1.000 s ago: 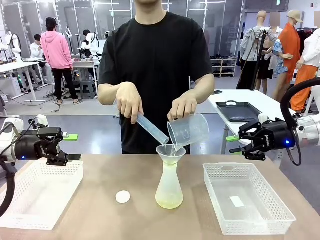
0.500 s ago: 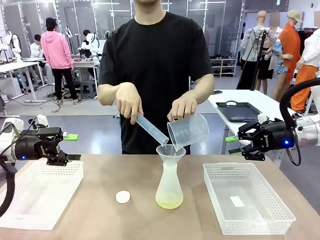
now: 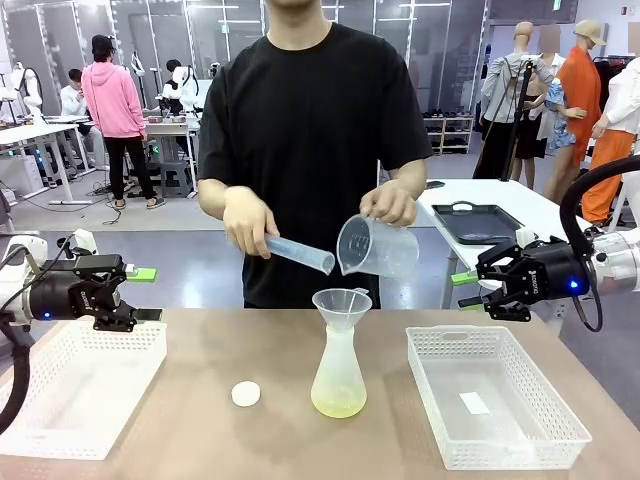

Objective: Prepare the solutions needed for the experiment.
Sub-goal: Once the solution is in the Big flask , pick up the Plastic Funnel and place it back into the right Organizing basket.

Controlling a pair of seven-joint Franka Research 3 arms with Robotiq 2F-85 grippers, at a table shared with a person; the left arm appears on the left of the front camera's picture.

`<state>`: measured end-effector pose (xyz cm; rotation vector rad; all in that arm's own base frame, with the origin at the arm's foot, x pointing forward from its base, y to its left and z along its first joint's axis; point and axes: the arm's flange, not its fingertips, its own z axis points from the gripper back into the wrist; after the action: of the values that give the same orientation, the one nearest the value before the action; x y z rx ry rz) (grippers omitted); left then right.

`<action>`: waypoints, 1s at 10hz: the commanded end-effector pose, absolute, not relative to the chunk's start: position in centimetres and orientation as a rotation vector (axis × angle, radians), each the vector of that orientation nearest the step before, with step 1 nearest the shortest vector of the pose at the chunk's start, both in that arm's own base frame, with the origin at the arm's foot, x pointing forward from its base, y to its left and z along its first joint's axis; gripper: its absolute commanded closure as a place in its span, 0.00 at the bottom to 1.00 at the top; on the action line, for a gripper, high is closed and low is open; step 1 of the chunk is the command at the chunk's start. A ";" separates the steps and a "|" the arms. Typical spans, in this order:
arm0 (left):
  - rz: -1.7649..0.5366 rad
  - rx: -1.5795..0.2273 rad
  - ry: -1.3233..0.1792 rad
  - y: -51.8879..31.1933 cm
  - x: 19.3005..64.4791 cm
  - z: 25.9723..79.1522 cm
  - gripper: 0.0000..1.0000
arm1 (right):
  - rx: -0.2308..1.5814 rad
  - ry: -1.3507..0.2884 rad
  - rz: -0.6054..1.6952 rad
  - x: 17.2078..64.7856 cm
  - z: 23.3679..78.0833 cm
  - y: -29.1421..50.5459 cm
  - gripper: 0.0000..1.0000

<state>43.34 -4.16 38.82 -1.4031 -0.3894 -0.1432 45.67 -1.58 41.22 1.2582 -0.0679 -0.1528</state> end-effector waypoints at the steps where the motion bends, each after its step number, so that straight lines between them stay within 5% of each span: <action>1: -0.134 -1.434 -0.409 -4.4 43.4 39.1 0.00 | 1.267 -0.065 -0.151 45.6 41.3 -1.6 0.52; 10: -0.134 -1.434 -0.409 -4.4 43.4 39.1 0.00 | 1.267 -0.065 -0.151 45.6 41.3 -1.6 0.52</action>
<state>43.34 -4.16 38.82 -1.4031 -0.3894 -0.1432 45.67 -1.58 41.22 1.2582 -0.0679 -0.1528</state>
